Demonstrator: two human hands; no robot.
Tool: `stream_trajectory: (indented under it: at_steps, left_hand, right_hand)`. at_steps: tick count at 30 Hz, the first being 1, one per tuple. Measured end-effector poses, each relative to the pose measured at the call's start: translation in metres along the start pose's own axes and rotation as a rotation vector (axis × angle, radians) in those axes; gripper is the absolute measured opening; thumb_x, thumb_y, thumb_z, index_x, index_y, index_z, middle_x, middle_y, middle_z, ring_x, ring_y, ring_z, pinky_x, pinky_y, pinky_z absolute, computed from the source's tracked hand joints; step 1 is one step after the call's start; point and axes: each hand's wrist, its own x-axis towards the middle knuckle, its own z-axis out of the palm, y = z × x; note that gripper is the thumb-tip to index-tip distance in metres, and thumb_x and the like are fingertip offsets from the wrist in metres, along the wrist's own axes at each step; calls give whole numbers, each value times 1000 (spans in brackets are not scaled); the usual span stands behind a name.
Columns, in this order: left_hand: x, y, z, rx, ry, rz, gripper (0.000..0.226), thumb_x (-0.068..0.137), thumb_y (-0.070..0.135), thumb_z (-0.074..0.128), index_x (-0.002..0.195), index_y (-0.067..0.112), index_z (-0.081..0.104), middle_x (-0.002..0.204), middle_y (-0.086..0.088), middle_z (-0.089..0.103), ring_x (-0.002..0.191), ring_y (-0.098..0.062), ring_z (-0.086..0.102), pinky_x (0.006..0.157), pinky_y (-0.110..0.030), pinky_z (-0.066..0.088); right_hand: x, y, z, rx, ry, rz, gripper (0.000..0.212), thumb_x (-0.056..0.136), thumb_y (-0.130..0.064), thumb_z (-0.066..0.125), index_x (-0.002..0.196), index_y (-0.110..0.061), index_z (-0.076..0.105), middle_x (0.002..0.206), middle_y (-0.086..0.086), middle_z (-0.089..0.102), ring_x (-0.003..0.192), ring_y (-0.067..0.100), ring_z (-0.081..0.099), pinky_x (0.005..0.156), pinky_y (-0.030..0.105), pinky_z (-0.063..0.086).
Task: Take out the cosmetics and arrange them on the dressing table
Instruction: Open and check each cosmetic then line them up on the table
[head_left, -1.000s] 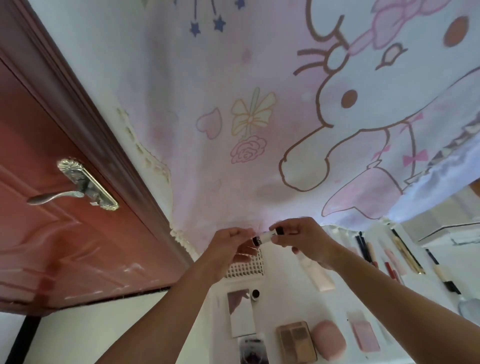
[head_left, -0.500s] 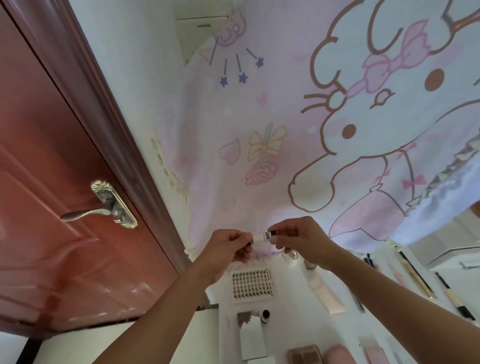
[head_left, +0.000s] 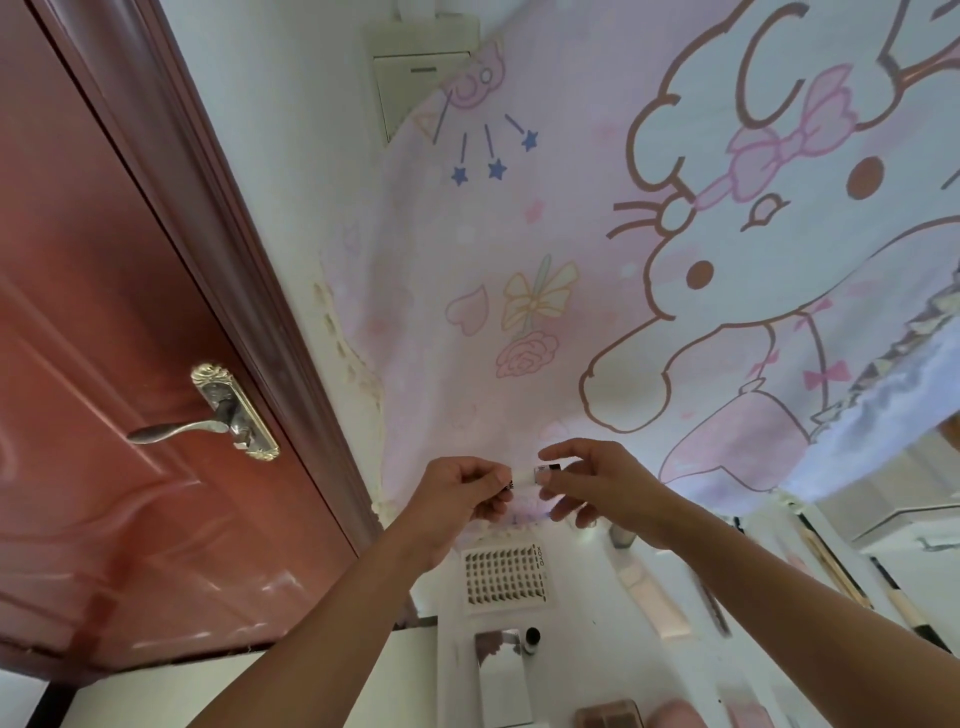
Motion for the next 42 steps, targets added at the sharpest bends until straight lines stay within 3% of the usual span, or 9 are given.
stream_trajectory:
  at_steps: [2,5,7,10,13,15,20,39,42]
  left_hand:
    - [0,1,1,8,-1,6,10,89,3,63,94,-1,70,74,-15,68,66,-24,60,62,-30,52]
    - [-2,0,2,18,1,3,9,89,2,63,92,-1,71,74,-15,68,66,-24,60,62,-30,52]
    - [-2,-1,2,8,1,1,9,89,2,62,91,0,71,74,-15,68,66,-24,60,61,-29,52]
    - [-2,0,4,2,1,2,8,89,2,63,89,1,71,73,-14,68,64,-23,59,60,-29,52]
    - [-2,1,5,7,2,2,8,88,1,63,90,1,71,72,-14,68,63,-23,59,59,-28,52]
    - [-3,0,5,15,4,3,8,89,1,63,90,0,71,72,-14,67,63,-22,60,59,-28,52]
    - [-5,-1,3,-5,14,7,8,89,1,63,88,1,71,72,-14,67,63,-23,60,60,-29,52]
    - [-15,-16,2,9,-16,-80,16,79,-4,72,94,-4,69,79,-18,70,67,-22,66,63,-27,56]
    - [-18,-28,6,41,-36,-87,16,78,-4,74,93,-3,68,81,-20,70,69,-24,67,66,-29,57]
  right_hand:
    - [0,0,-1,1,12,12,20,94,-28,65,97,-8,69,84,14,75,69,24,70,54,24,49]
    - [-2,1,-4,4,23,-39,7,89,-8,70,95,-4,69,78,12,73,69,22,68,56,24,51]
    - [-2,1,-4,11,16,-58,16,83,3,71,97,-4,68,79,8,72,71,20,67,59,26,52]
    - [-2,1,-5,41,12,-18,14,88,-12,72,100,-8,68,86,12,74,73,21,71,58,25,52]
    - [-4,3,-4,60,17,14,17,93,-23,66,90,-6,71,84,15,75,70,23,70,56,23,51]
    - [-3,6,-6,57,30,-16,5,89,-10,70,91,-5,72,81,13,74,71,21,68,57,23,51]
    - [-2,10,-12,91,20,-47,20,78,13,70,92,-2,68,76,5,71,67,18,63,60,25,52]
    - [-7,23,-8,277,103,57,19,88,-6,68,107,-2,71,93,9,72,79,20,65,66,30,49]
    - [-12,31,-6,292,146,75,17,88,-5,67,105,-1,71,85,9,71,74,18,63,57,25,48]
